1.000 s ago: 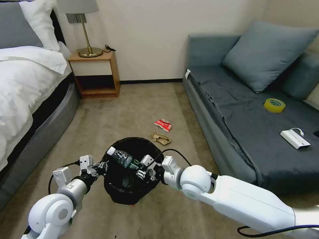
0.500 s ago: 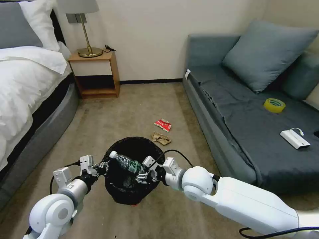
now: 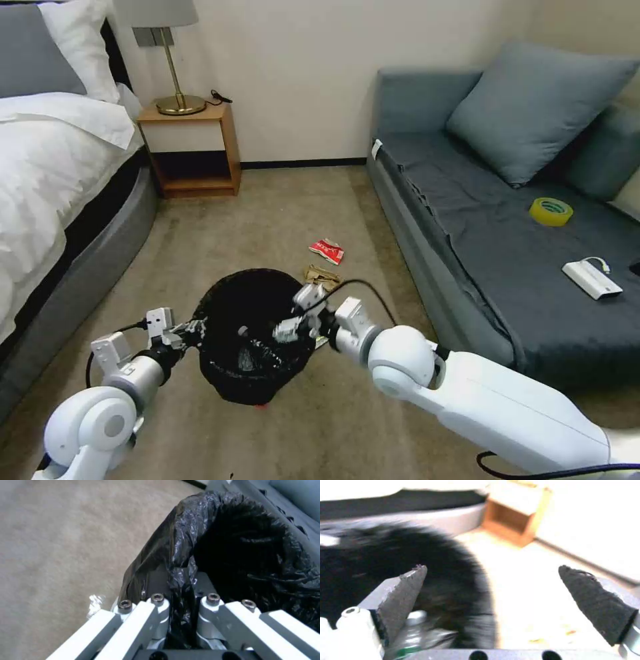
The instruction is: Pick up the trash bin, then pick up the garbage on the floor and place it into the trash bin.
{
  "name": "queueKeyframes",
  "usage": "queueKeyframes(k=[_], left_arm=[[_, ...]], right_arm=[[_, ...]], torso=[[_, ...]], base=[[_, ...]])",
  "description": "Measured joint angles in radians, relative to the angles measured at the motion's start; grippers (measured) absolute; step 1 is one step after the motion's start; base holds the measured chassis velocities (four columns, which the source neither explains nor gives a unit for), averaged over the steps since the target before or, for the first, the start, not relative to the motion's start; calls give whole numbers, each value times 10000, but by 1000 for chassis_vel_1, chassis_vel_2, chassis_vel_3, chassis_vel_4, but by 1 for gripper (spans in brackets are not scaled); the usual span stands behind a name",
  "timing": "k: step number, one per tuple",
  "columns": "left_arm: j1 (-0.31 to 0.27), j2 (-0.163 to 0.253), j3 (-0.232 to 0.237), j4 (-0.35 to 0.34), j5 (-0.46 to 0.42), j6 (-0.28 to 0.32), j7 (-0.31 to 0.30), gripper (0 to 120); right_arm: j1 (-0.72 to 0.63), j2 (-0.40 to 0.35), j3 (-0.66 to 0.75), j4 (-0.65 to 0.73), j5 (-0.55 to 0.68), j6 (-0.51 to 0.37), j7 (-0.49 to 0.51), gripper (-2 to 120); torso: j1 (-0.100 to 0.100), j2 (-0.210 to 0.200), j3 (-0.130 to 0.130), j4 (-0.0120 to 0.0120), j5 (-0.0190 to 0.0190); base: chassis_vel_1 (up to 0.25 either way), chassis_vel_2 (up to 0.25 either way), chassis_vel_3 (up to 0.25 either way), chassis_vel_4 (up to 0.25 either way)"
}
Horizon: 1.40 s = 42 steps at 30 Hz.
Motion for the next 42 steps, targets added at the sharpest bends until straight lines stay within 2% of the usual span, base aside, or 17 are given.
queueKeyframes(k=[2, 5, 7, 13, 17, 18, 22, 27, 34, 42], left_arm=[[34, -8, -189, 61, 228, -153, 90, 6], [72, -17, -313, 104, 275, -185, 105, 6], [86, -32, -482, 163, 309, -212, 113, 6], [74, -55, -633, 221, 367, -241, 129, 6], [34, -158, -836, 331, 587, -303, 189, 6], [34, -158, -836, 331, 587, -303, 189, 6], [-36, -275, -894, 420, 655, -304, 108, 6], [-74, -269, -1008, 487, 594, -296, 80, 6], [-118, -125, -1413, 523, 260, -266, 63, 6], [-140, -27, -1565, 585, 86, -257, 72, 6]], right_arm=[[-848, -45, 732, 199, -741, 425, 404, 100], [-1559, -50, 1212, 364, -1106, 626, 614, 100], [-2772, -59, 1973, 644, -1662, 893, 690, 100], [-3845, -63, 2738, 972, -2192, 1043, 740, 100], [-5925, 173, 4158, 1621, -3047, 1130, 954, 100], [-5925, 173, 4158, 1621, -3047, 1130, 954, 100], [-7655, 613, 5080, 2042, -3585, 1189, 987, 100], [-8289, 1028, 5366, 2113, -4026, 1357, 853, 100], [-9158, 1969, 5666, 2143, -4719, 1525, 530, 100], [-9176, 2138, 5678, 2204, -4720, 1271, 416, 100]], torso=[[0, 0, 0, 0, -1], [0, 0, 0, 0, 0], [0, 0, 0, -2, 1], [0, 0, -1, -2, 0], [-1, 0, -1, -2, 0], [-1, 0, -1, -2, 0], [-1, 0, -1, -1, 0], [0, 0, -1, 0, -2], [-1, 1, -1, -1, -2], [-1, 0, -1, -1, -2]], base=[[0, 0, 0, 0], [0, 0, 0, 0], [0, 0, 0, 0], [0, 0, 0, 0], [0, 0, 0, 0], [0, 0, 0, 0], [0, 0, 0, 0], [0, 0, 0, 0], [0, 0, 0, 0], [0, 0, 0, 0]])
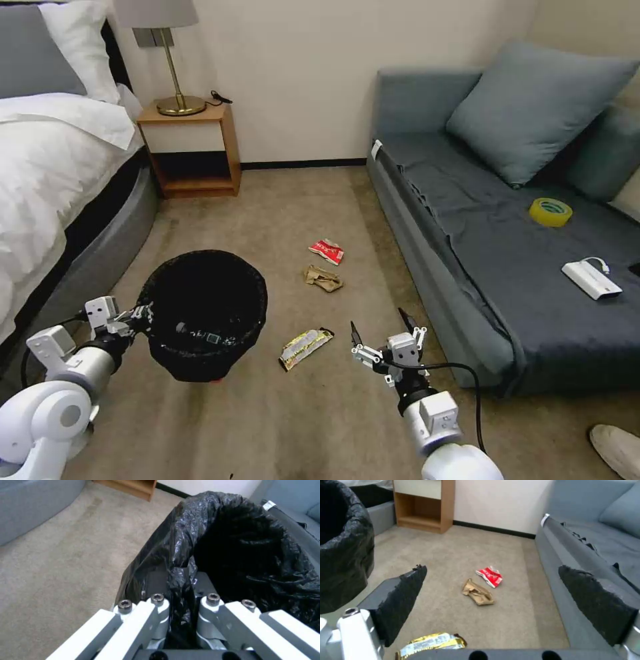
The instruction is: Pick up the trash bin, then pick up the garbage on the floor and place it into the trash bin.
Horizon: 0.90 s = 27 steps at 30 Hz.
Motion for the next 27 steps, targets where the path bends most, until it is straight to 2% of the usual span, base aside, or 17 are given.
queueKeyframes(k=[12, 27], left_arm=[[-31, 31, -122, 51, -118, 1, 9, 6], [-43, -12, -219, 57, -87, 1, -58, 6]], right_arm=[[72, -181, 102, 144, 66, -404, -210, 100], [213, -336, 30, 123, 90, -258, -342, 100]], torso=[[0, 0, 0, 0, 1], [0, 0, 0, 1, 1]], base=[[0, 0, 0, 0], [0, 0, 0, 0]])
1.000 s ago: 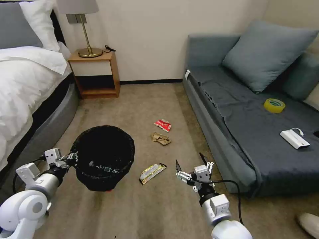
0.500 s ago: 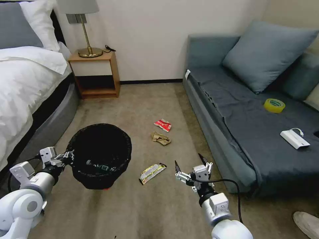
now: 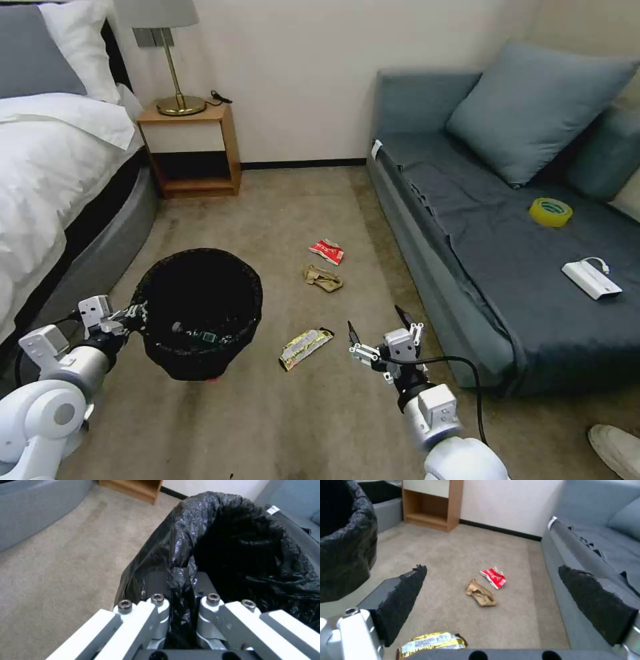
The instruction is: Pick up the trash bin, then pick up the garbage on the floor and place it into the trash bin.
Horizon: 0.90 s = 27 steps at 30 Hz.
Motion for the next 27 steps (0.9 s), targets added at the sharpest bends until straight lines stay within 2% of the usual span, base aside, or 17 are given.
queueKeyframes(k=[9, 17, 27], left_arm=[[80, 8, -178, -4, -32, 1, 3, 6], [55, 27, -203, -1, -68, 1, 7, 6], [27, 13, -216, 73, -59, 5, 20, 6]], right_arm=[[41, -81, -18, -16, 81, 101, -2, 100], [128, -98, 5, -65, 166, 124, 2, 100], [390, -296, -476, -608, 229, 699, -44, 100]], torso=[[0, -1, 0, 0, -1], [2, -1, 1, -1, 1], [2, -2, 2, -1, 0]], base=[[-87, 73, 82, -80], [-224, 223, 219, -226], [-195, 203, 203, -214]])
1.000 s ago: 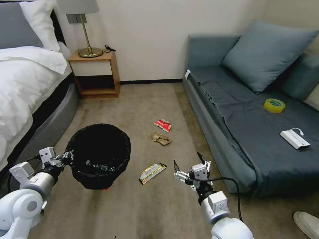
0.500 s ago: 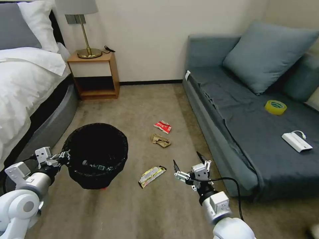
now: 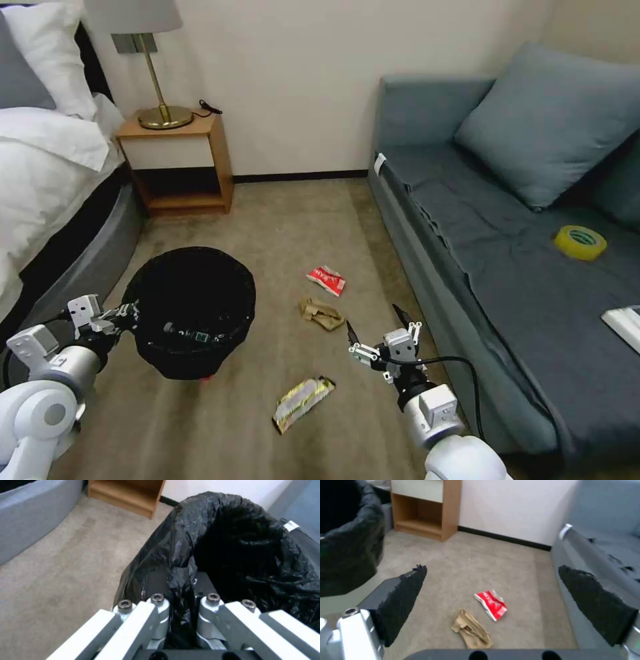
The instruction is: Pick up the trash bin, then pick up the garbage on the floor and place it into the trash bin.
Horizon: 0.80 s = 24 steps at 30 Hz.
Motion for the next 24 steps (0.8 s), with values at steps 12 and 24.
queueKeyframes(k=[12, 24], left_arm=[[107, 131, 47, -17, 419, -6, 494, 6], [25, -9, 297, 142, 690, -292, 919, 6]], right_arm=[[2209, -1150, -3022, -1749, 3503, -1269, 609, 100], [6258, -1075, -6608, -4369, 7726, -2993, 146, 100]], torso=[[-1, 1, -2, 0, 0], [0, 0, -2, 1, -1]], base=[[-19, 13, 15, -12], [0, 0, 0, 0]])
